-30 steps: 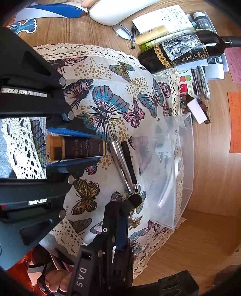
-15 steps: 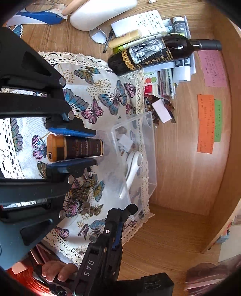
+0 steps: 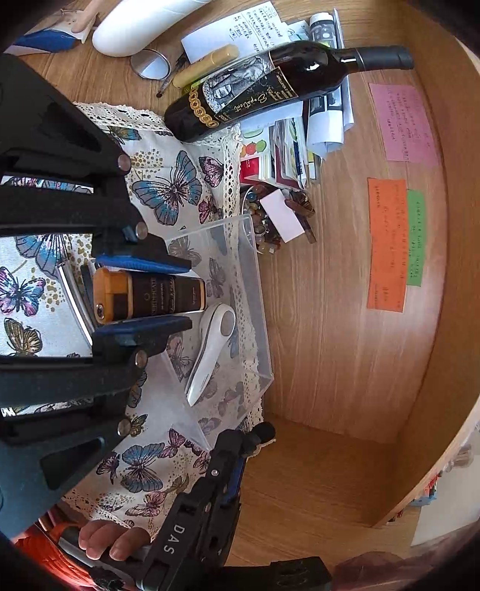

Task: Organize rigid objects
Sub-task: 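Carry the black-and-gold box into the clear box with the left tool while the right tool drops the knob in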

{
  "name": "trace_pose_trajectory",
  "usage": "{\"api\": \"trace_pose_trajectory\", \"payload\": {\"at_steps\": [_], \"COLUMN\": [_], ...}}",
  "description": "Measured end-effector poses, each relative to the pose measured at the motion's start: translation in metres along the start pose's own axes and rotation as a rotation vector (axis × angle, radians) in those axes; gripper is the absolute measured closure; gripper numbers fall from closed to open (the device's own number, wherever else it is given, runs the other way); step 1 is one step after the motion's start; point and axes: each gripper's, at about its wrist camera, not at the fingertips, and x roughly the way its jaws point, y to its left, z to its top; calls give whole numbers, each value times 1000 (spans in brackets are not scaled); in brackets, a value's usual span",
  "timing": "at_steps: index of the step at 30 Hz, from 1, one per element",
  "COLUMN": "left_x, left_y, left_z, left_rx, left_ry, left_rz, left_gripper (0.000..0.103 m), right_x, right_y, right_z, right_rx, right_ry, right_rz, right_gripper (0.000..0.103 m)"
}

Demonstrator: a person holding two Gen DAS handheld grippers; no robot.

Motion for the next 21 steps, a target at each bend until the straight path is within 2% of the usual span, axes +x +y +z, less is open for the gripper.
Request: {"api": "trace_pose_trajectory", "payload": {"at_steps": [11, 21], "left_x": [45, 63], "left_y": [2, 4], "left_z": [5, 5], "left_rx": [-3, -7], "left_ry": [102, 148], "left_rz": [-2, -4], "left_gripper": [80, 80], "right_x": [61, 78], "right_y": [-1, 7], "right_z": [-2, -5], "right_rx": [-39, -71], "right_ry": [139, 197], "right_rz": [-34, -41], "right_gripper": [80, 80]}}
